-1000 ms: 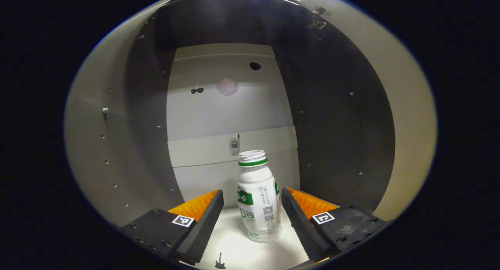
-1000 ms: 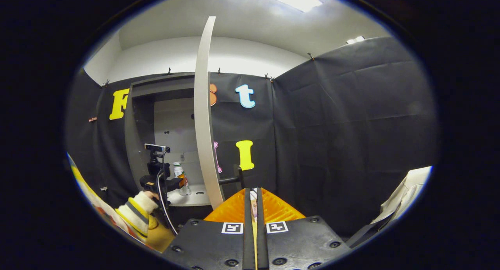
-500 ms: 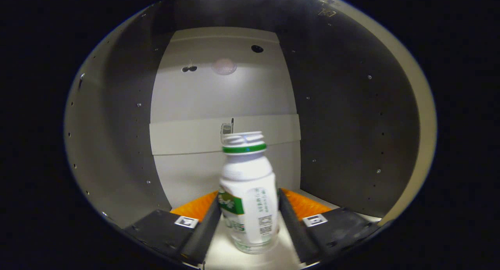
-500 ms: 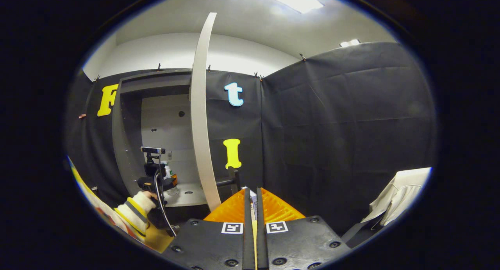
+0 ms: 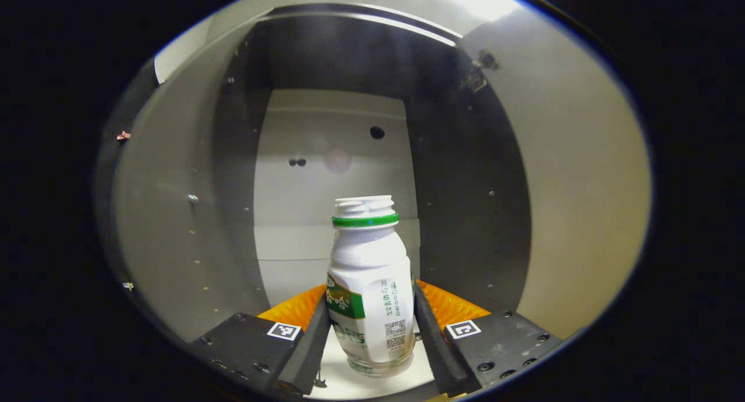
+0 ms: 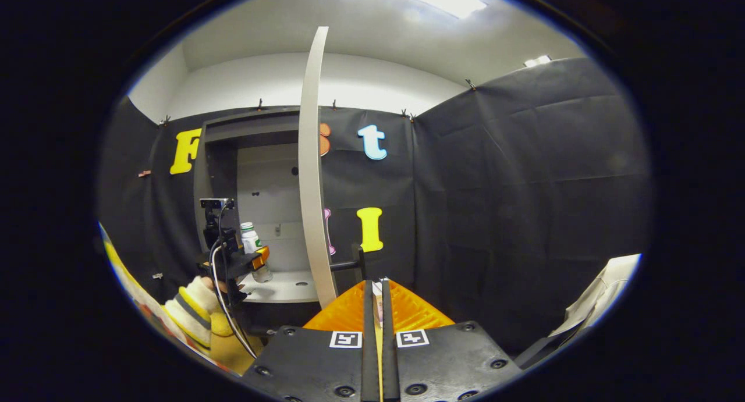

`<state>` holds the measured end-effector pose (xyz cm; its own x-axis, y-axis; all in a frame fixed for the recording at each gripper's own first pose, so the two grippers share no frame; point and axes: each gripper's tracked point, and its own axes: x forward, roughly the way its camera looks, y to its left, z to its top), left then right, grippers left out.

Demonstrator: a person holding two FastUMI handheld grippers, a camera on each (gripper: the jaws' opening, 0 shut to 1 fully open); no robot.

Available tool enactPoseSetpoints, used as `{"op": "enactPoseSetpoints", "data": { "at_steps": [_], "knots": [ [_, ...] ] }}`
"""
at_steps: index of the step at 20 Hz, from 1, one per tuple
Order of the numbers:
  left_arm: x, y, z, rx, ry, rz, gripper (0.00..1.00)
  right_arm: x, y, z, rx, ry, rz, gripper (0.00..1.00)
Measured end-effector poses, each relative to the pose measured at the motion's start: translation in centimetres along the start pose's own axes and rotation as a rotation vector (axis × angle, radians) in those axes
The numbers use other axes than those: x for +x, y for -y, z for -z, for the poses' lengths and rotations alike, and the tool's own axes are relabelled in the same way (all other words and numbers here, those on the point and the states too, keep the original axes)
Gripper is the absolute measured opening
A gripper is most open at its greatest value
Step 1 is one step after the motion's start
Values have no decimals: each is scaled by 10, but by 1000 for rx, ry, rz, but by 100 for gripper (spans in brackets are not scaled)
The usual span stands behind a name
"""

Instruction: Open the cabinet door with the right hand, grasp the bottle in the cabinet with the left hand and place it on the coaster, then close the cabinet door with the right hand.

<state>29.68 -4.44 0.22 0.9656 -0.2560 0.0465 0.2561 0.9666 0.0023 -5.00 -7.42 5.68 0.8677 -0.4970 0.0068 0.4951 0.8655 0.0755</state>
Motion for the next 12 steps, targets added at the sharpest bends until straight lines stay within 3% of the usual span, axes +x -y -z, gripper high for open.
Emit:
{"op": "enactPoseSetpoints", "data": {
  "at_steps": [7, 12],
  "knots": [
    [-136, 1, -19, 23, -15, -187, 76, -46, -1, 23, -32, -61, -277, 7],
    [-229, 15, -15, -29, -36, -294, 77, -75, -24, 32, -100, -57, -493, 7]
  ]
}}
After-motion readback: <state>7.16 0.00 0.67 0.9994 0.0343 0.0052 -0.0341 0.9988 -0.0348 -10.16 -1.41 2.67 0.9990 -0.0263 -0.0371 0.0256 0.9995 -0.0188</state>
